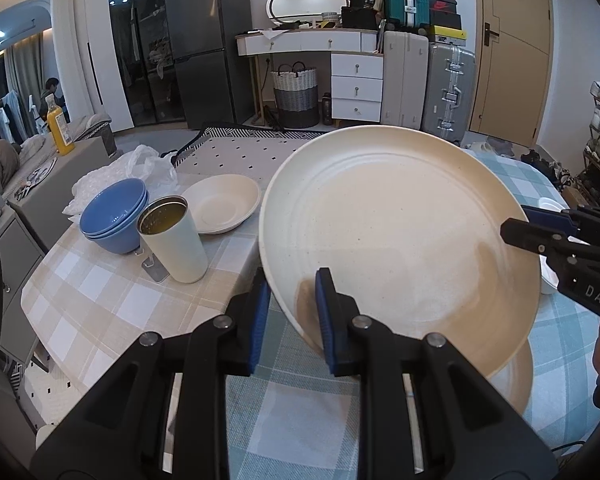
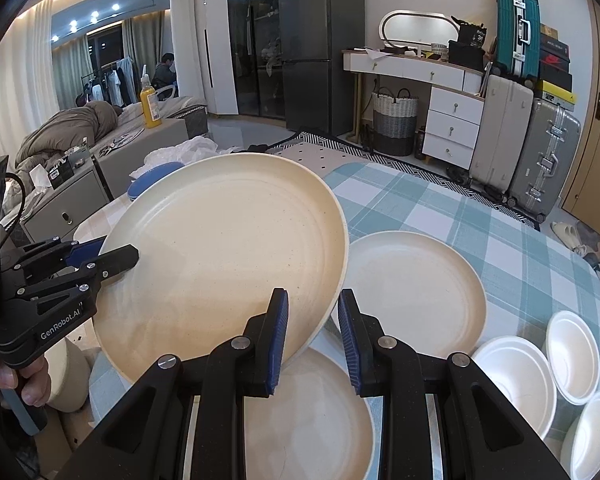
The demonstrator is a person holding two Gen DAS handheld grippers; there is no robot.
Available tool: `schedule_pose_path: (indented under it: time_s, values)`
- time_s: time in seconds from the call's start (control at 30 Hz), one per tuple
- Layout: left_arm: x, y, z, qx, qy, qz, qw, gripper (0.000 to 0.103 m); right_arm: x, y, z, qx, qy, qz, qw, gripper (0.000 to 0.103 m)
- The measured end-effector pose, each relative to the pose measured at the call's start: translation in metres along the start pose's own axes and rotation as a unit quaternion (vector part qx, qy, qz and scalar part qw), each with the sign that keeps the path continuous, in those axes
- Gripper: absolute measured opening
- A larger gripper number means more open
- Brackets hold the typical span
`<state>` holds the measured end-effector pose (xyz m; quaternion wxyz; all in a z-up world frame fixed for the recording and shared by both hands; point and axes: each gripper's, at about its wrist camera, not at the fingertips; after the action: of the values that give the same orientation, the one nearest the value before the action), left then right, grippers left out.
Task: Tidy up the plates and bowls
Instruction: 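Lift the large cream plate with the left gripper and carry it over the other plate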
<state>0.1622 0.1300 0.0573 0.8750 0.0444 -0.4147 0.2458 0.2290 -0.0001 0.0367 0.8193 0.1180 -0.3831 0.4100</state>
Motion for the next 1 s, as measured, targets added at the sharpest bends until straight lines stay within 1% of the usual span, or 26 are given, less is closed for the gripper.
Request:
schedule_pose_path:
  time_s: [0.3, 0.5, 0.73, 1.0]
  values:
    - [-0.016, -0.034, 0.041, -0.012, -0.006, -0.013, 0.9998, 0.020, -0.016, -0.001, 0.038, -0.014, -0.004, -0.005, 1.000, 0.026]
    - [-0.030, -0.052, 0.058, -0.019, -0.004, -0.019, 0.9996, 0.020, -0.028, -0.002, 0.055, -0.020, -0.002, -0.007, 1.000, 0.026]
    - [-0.049, -0.066, 0.067, -0.028, -0.001, -0.025, 0.9993, 0.020, -0.041, 0.001, 0.065, -0.026, 0.002, -0.011, 1.000, 0.026]
    - [-0.068, -0.065, 0.065, -0.034, 0.009, -0.030, 0.9989, 0.021, -0.059, 0.011, 0.070, -0.030, 0.010, -0.016, 0.999, 0.026]
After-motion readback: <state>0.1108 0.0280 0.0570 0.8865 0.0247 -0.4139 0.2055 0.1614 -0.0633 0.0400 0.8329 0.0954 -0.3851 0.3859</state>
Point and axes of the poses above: each gripper's, at about its wrist camera, not at the fingertips, and z roughly against the way its jaws point, y to its left, x to its top, and after that the axes turned 14 degrees about z, right-handed
